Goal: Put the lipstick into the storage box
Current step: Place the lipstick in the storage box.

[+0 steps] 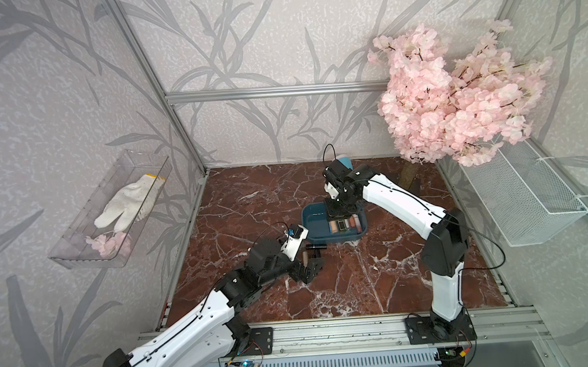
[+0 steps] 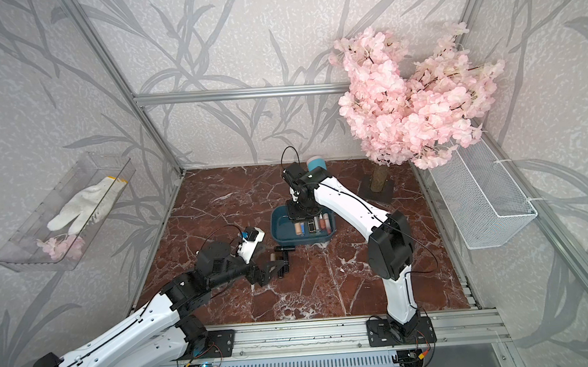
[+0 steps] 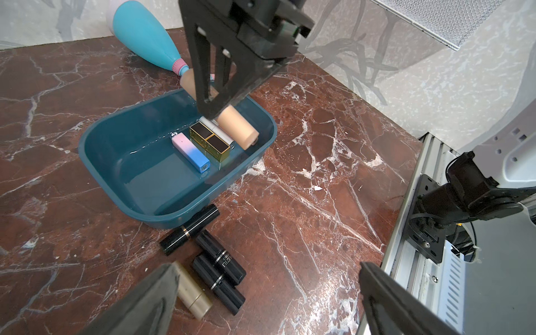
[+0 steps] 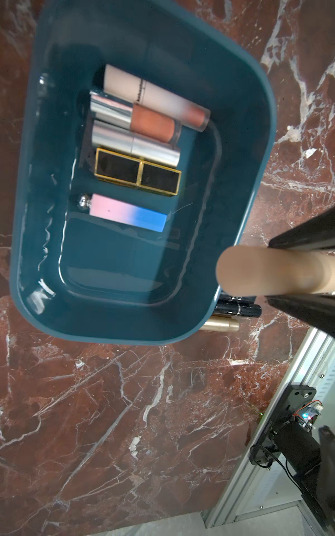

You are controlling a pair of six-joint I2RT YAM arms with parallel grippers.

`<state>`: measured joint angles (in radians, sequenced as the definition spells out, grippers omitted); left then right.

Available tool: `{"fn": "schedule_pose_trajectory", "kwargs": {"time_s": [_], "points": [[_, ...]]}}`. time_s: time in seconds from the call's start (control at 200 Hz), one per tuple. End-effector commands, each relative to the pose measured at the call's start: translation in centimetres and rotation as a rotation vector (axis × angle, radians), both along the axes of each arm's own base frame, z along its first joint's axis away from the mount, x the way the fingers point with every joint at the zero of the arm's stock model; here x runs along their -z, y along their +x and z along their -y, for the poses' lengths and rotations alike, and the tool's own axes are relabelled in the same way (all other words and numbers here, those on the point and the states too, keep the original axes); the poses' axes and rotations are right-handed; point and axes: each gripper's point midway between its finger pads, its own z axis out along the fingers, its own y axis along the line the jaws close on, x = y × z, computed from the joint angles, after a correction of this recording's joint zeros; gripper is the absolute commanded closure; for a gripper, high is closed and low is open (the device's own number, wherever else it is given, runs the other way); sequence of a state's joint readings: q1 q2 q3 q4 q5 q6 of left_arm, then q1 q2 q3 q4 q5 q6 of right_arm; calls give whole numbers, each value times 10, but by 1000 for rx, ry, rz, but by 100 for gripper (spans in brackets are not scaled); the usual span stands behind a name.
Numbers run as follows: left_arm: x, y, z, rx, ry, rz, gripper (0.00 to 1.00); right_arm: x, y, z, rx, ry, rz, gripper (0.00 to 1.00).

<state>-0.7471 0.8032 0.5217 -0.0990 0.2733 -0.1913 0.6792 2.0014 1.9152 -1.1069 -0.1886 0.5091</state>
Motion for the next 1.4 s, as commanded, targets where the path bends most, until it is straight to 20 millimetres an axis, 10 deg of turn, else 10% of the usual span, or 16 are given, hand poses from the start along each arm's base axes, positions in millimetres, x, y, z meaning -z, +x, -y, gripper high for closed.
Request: {"fn": "schedule_pose_trajectory", "kwargs": {"time_s": [0.0,0.675,1.395], "points": [[-15,9,-3,-39,4,44,0,11,3,0,-8,-37,-42,80],[-7,10,-13,-51,77,41,0,91,47,-13,48,-161,-103,80],[-2,4,-8,-1,72,13,0,123,63,2,89,-274,-97,80]]}}
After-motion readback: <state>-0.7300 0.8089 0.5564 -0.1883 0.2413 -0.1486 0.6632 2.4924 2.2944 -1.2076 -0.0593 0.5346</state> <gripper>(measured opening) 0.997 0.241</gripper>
